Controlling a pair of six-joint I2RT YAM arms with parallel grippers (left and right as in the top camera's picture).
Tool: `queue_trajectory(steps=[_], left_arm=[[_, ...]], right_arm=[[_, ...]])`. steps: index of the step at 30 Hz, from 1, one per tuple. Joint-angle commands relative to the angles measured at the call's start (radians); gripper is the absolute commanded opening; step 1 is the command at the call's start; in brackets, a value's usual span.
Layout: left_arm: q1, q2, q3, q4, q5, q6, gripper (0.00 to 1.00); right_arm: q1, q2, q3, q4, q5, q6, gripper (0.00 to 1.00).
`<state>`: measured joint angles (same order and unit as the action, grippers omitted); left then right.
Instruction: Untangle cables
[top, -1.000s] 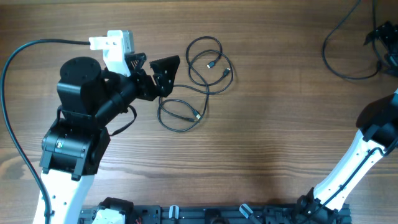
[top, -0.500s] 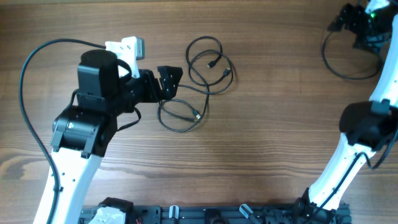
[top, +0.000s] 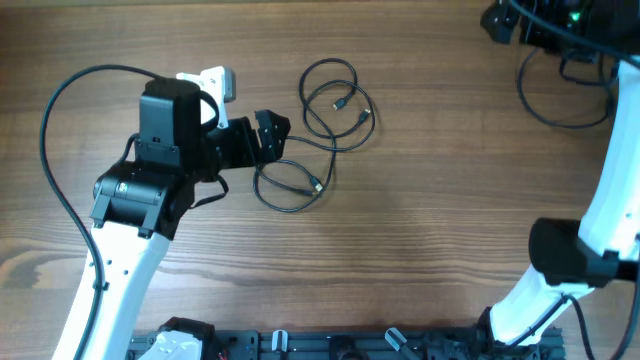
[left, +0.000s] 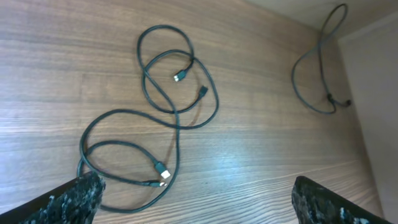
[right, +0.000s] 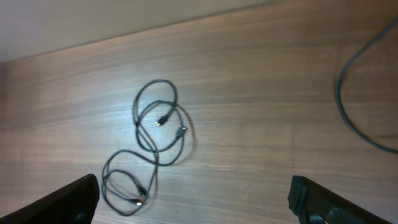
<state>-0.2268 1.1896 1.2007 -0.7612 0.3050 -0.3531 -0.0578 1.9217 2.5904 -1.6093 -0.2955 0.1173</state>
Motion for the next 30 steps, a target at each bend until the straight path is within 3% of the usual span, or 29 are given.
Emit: queue_trajectory(steps=[1, 9, 20, 30], left_arm=[[0.006, 0.002, 0.01, -0.022, -0.057, 0.009, 0.99], [0.006, 0.002, 0.01, -0.024, -0.064, 0.01, 0.99], [0.006, 0.002, 0.01, -0.033, -0.064, 0.01, 1.0], [0.006, 0.002, 0.01, -0.037, -0.064, 0.01, 1.0]], right_arm=[[0.026, -0.078, 0.001, 0.0, -0.017, -0.012, 1.0], [0.029, -0.111, 0.001, 0.001, -0.018, -0.178, 1.0], [0.039, -0.135, 0.001, 0.0, -0.065, -0.082, 1.0], [0.039, -0.233, 0.001, 0.0, -0.065, -0.195, 1.0]])
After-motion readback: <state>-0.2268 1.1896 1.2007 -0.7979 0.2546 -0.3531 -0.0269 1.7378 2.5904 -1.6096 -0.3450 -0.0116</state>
